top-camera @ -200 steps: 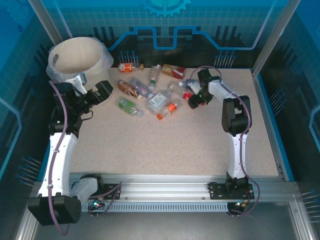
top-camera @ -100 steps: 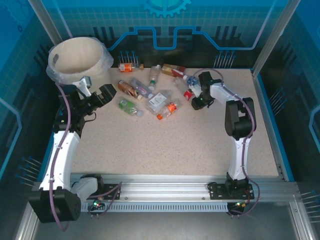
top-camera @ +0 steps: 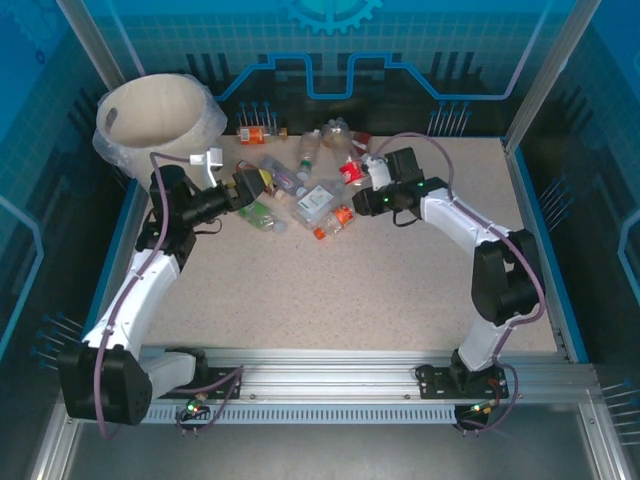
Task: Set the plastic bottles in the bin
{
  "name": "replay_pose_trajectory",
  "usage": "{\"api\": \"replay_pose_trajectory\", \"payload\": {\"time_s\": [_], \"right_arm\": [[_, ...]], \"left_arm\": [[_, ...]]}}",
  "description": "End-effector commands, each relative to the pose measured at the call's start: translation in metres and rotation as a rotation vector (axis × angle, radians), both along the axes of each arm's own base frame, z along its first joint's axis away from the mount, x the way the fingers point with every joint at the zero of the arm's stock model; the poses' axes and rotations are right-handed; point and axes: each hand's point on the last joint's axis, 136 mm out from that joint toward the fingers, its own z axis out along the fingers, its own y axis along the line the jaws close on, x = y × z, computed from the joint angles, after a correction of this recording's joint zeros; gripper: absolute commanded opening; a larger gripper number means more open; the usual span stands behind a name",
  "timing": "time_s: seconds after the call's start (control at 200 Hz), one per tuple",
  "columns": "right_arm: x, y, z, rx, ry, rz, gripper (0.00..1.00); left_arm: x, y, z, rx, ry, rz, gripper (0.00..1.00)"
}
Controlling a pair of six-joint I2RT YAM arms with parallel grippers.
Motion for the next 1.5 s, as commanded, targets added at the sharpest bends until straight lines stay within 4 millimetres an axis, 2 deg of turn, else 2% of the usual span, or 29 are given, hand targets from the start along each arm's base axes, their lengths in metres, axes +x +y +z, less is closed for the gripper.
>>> {"api": "replay_pose_trajectory", "payload": {"time_s": [0.0, 0.105, 0.21, 0.405, 0.54, 0.635, 0.72, 0.885, 0.98, 1.095, 1.281, 1.391, 1.461, 1.496], "right_arm": [[-0.019, 0.055, 0.015, 0.279, 0.074, 0.033, 0.28], [-0.044, 0.091, 0.022, 0.364, 0.111, 0.12, 0.28], [-0.064, 0.118, 0.033, 0.438, 0.145, 0.202, 0.29], [-0.094, 0.151, 0.046, 0.504, 0.203, 0.303, 0.29], [-0.109, 0.168, 0.052, 0.541, 0.227, 0.362, 0.29], [-0.119, 0.178, 0.055, 0.558, 0.239, 0.411, 0.29], [-0.123, 0.184, 0.055, 0.562, 0.247, 0.428, 0.3], [-0.123, 0.185, 0.055, 0.559, 0.245, 0.427, 0.31], [-0.123, 0.184, 0.055, 0.554, 0.24, 0.431, 0.32], [-0.121, 0.18, 0.056, 0.531, 0.217, 0.421, 0.41], [-0.109, 0.162, 0.062, 0.486, 0.121, 0.355, 0.72], [-0.1, 0.15, 0.073, 0.457, 0.017, 0.316, 0.81], [-0.091, 0.141, 0.082, 0.435, -0.047, 0.278, 0.86], [-0.086, 0.136, 0.086, 0.428, -0.07, 0.261, 0.98]], "left_arm": [[0.004, -0.014, 0.004, -0.035, -0.037, -0.046, 0.99], [0.016, -0.014, -0.011, -0.026, 0.003, -0.008, 0.99], [0.034, -0.003, -0.029, -0.002, 0.051, 0.096, 0.99], [0.056, 0.007, -0.053, 0.028, 0.13, 0.174, 0.99], [0.063, -0.003, -0.045, -0.026, 0.09, 0.125, 0.99], [0.071, -0.003, -0.048, -0.022, 0.096, 0.128, 0.98], [0.076, -0.005, -0.046, -0.025, 0.082, 0.122, 0.92], [0.073, -0.014, -0.033, -0.079, 0.024, 0.059, 0.63], [0.071, -0.014, -0.03, -0.084, 0.007, 0.054, 0.53], [0.071, -0.014, -0.027, -0.084, -0.005, 0.055, 0.49], [0.074, -0.004, -0.025, -0.06, -0.027, 0.119, 0.48], [0.081, 0.006, -0.019, 0.002, -0.038, 0.191, 0.47], [0.083, 0.014, -0.007, 0.049, -0.066, 0.235, 0.47], [0.083, 0.018, 0.001, 0.071, -0.092, 0.26, 0.47]]}}
